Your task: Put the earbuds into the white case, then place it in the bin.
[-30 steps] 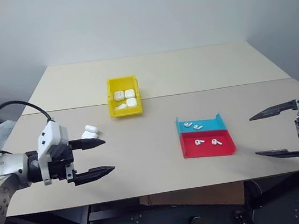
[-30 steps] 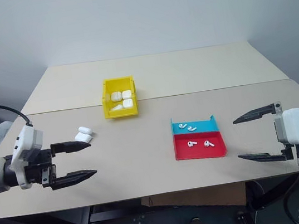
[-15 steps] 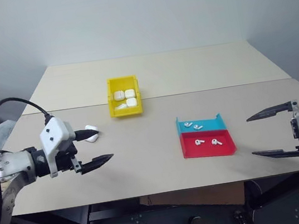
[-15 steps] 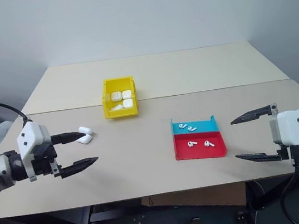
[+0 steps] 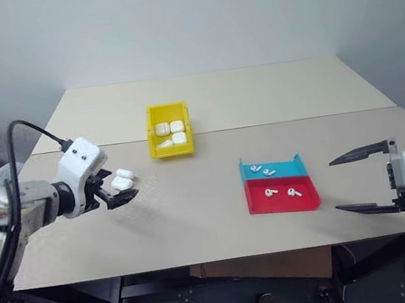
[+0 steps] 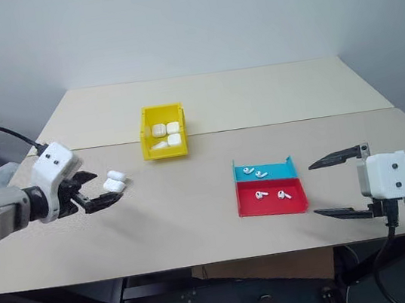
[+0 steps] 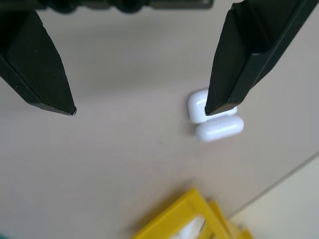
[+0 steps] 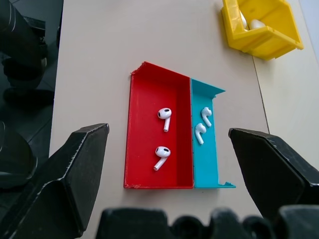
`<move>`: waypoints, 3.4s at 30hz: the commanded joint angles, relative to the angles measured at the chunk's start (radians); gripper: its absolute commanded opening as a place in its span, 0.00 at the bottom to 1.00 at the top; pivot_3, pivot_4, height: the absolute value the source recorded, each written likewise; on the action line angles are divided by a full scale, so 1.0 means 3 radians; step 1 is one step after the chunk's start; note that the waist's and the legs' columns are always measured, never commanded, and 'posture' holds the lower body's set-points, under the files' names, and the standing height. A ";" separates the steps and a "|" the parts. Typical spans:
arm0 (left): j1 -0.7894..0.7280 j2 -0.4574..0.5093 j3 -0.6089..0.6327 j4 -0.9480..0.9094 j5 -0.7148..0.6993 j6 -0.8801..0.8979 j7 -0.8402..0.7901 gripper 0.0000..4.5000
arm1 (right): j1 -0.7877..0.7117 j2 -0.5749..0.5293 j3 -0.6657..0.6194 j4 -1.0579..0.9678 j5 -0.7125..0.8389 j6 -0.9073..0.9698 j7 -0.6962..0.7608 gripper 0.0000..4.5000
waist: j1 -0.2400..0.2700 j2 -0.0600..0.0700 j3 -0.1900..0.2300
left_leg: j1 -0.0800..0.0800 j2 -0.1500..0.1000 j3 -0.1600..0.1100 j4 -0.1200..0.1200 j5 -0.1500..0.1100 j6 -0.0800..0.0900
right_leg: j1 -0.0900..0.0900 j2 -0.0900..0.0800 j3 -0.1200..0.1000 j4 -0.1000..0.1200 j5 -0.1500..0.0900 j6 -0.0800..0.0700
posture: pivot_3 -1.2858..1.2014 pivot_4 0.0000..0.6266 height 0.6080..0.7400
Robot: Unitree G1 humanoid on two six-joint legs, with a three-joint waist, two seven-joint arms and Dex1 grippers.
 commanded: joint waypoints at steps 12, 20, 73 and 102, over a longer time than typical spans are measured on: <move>-0.1741 -0.0048 -0.1590 0.1819 0.0878 0.0077 -0.0658 1.00 | -0.0073 0.0003 0.0060 -0.0037 -0.0063 0.0021 -0.0218 0.99 | 0.0069 -0.0004 0.0002 | 0.0002 -0.0005 -0.0004 -0.0004 0.0000 0.0000 | -0.0003 0.0000 0.0002 0.0043 0.0000 0.0000 | 0.52 0.24 1.00; -0.2652 -0.0688 -0.2308 0.3596 0.1591 -0.0519 -0.1507 1.00 | -0.0232 -0.0010 0.0168 0.0028 0.0010 0.0074 -0.0220 0.99 | 0.0122 -0.0008 0.0004 | -0.0004 -0.0007 -0.0004 0.0000 0.0000 0.0000 | -0.0003 0.0000 0.0002 0.0042 0.0000 0.0000 | 0.52 0.24 1.00; -0.2679 -0.1844 -0.1108 0.5558 0.2734 -0.1860 -0.0846 0.87 | 0.0188 0.0006 0.0102 -0.0242 -0.0199 0.0267 -0.0650 1.00 | 0.0171 -0.0012 0.0006 | -0.0002 -0.0011 -0.0007 0.0010 0.0001 -0.0003 | -0.0001 0.0001 0.0002 0.0078 0.0001 0.0012 | 0.52 0.24 1.00; -0.1503 -0.1347 -0.0325 0.2173 0.1712 -0.2122 -0.2249 0.62 | -0.0119 -0.0251 0.0210 -0.0377 -0.0133 0.0701 -0.0497 1.00 | 0.0117 -0.0008 0.0006 | 0.0005 -0.0007 -0.0005 0.0003 0.0001 -0.0003 | -0.0002 0.0001 0.0005 0.0092 -0.0007 0.0004 | 0.52 0.24 1.00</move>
